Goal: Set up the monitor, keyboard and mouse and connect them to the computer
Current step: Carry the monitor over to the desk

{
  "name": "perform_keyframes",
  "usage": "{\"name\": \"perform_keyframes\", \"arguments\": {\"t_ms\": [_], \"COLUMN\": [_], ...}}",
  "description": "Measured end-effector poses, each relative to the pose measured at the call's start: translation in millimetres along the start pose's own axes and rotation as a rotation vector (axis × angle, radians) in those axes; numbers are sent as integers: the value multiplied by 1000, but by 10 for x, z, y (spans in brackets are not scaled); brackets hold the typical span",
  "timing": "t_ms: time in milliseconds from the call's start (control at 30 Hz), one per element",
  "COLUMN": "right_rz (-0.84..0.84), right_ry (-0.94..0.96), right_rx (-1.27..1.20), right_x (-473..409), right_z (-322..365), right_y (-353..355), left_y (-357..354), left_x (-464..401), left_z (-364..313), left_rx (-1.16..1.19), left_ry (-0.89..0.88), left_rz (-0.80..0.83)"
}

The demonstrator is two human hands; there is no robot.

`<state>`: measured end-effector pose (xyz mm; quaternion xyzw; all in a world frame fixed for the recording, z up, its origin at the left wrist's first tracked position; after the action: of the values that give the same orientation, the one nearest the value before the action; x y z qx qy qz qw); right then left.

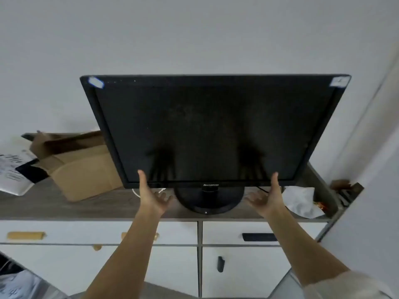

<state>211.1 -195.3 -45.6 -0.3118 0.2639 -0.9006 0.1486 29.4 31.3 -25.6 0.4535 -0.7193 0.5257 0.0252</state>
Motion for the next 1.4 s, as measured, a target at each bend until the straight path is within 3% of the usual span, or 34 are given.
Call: {"name": "perform_keyframes", "arguments": {"t_ms": [67,267,433,867,1200,1400], "right_rz": [4,52,75,69,61,89], "right_ry": [-60,45,15,131,201,325], "right_rx": [-72,-316,-325,-405,-449,-397], "right_x": [-180,-426,-492,-576,-329,33], "right_z": [-8,149,140,203,709,1098], "right_y": [-6,-51,-106,-148,-502,-489], "left_y": [-6,-47,-108,-174,-850,-1294], "left_x": [-179,-549,-642,-793,-581,-346], "left_z": [-13,48,66,53,-237,-164], "left_rx": [91,303,358,366,310,293], "left_ry": [36,112,113,38,-37,44], "left_rz": [4,114,105,116,182,225]}}
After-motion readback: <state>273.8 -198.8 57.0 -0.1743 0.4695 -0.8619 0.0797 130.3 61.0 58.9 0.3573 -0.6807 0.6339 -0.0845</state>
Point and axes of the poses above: each hand's wrist, its own x-axis away from the middle knuckle, its own y-axis out of the back of the hand, z = x × y, the point moved 5 cm from there along -x, towards the middle knuckle, and after that the axes turned 10 degrees about x, right-handed, at the moved point
